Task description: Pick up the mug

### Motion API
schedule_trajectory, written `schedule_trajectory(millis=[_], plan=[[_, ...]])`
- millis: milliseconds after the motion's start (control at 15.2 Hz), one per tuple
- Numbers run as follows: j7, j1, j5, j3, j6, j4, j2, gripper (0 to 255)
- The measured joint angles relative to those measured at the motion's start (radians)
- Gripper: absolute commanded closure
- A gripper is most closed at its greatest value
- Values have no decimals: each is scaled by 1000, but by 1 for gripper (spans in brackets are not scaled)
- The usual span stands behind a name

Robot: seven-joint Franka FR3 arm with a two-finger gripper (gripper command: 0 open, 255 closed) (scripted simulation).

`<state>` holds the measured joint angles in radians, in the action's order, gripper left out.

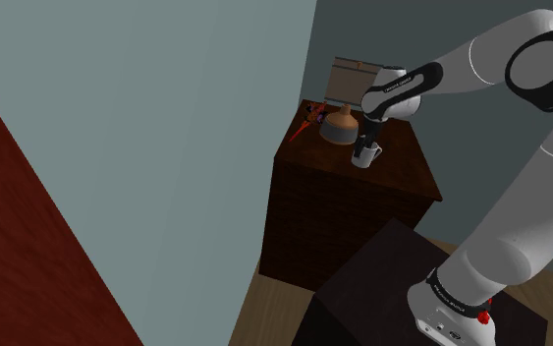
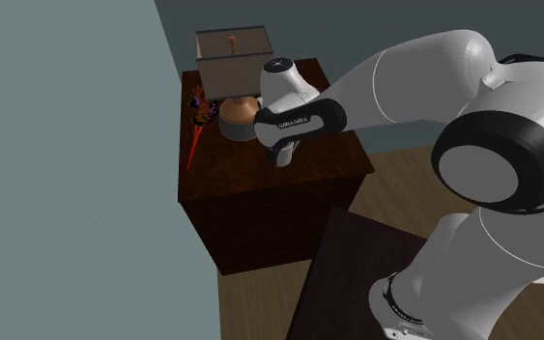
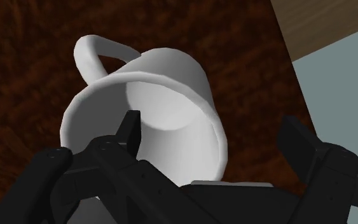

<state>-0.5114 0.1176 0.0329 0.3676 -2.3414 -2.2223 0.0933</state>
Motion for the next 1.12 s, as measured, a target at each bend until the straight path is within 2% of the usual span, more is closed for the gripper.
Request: schedule_trajectory(millis=[66,726,1122], plan=[[1,-1,0,-1,-3,-3,1,255],[3,-1,-1,-1,-7,-5,1,255],[11,-4,16,1,59,23,-38,255]])
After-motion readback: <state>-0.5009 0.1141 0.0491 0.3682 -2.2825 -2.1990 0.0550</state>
